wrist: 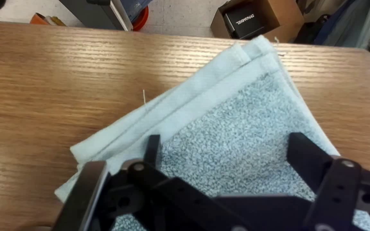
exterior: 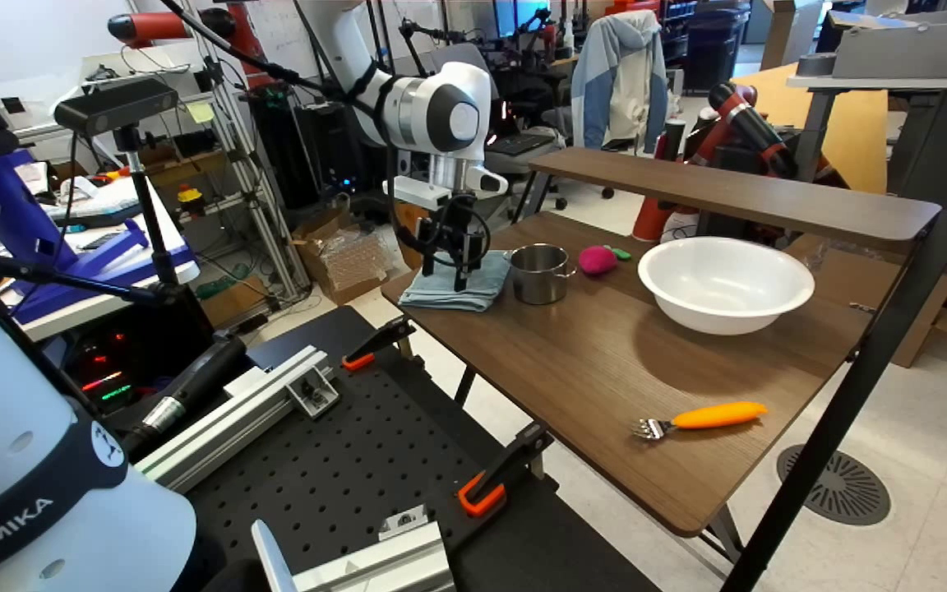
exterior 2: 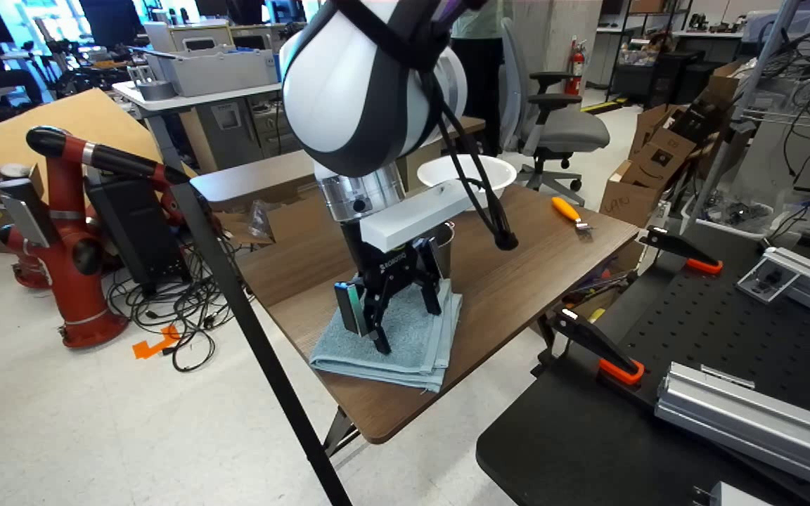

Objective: Move the towel to the middle of the table

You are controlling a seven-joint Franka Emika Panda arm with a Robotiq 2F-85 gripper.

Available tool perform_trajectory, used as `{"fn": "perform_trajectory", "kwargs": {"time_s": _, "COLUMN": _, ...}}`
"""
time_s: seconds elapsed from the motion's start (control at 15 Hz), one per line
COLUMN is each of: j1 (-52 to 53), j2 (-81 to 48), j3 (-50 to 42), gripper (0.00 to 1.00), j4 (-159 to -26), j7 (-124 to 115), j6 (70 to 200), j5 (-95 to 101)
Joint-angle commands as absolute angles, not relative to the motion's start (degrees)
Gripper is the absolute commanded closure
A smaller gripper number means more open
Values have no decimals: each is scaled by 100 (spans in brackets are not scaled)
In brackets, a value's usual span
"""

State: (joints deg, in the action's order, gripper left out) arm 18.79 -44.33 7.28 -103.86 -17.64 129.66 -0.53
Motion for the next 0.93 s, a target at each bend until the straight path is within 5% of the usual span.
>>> {"fn": "perform_trajectory", "kwargs": {"time_s": 0.0, "j1": 2005, "j2": -4653, "j3": 581, "gripper": 0, "j4": -9996, "j7": -1932, "j6": 12694, "j5": 3}}
{"fn": "perform_trajectory", "kwargs": {"time_s": 0.87, "j1": 1958, "j2": -5300, "j3": 462, "gripper": 0, "j4": -8769, "j7": -1920, "j6": 11831, "j5": 4}}
